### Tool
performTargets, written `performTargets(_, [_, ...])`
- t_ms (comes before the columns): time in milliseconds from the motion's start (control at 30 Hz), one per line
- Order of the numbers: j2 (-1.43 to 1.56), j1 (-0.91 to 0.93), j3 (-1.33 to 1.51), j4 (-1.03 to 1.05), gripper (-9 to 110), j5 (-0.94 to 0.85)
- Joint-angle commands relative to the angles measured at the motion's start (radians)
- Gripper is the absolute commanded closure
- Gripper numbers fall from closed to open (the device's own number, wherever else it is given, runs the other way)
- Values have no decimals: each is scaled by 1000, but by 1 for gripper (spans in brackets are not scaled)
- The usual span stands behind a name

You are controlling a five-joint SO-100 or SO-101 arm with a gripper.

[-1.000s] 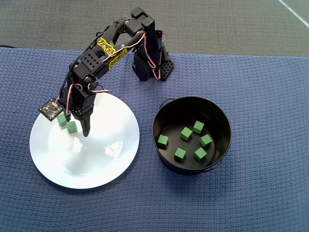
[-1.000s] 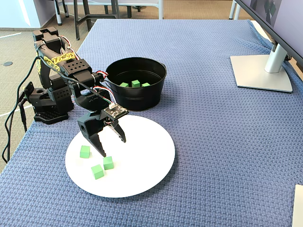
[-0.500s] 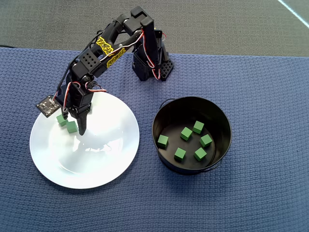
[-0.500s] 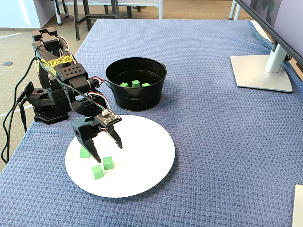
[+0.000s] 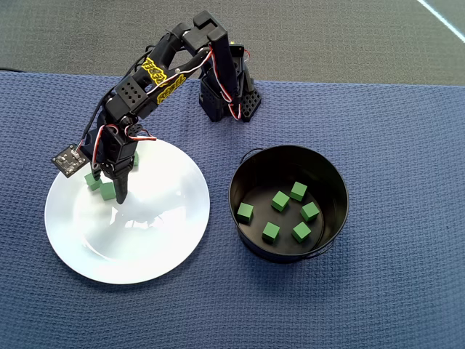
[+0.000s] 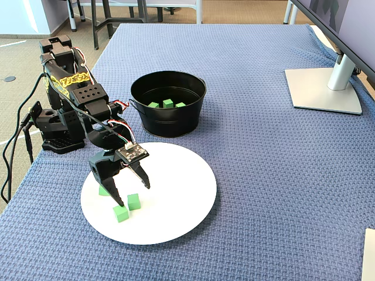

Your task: Pick up the green cubes from the white plate and place them in the black recipient

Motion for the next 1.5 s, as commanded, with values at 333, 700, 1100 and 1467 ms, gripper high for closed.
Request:
performTargets(333, [-17,-5,17,-69,74,17])
performTargets(700, [43,-5,38,-17,75,-20])
performTargets(1100, [110,-21,-75,147,75,31])
performTargets(1467, [130,-41,-32,146,75,51])
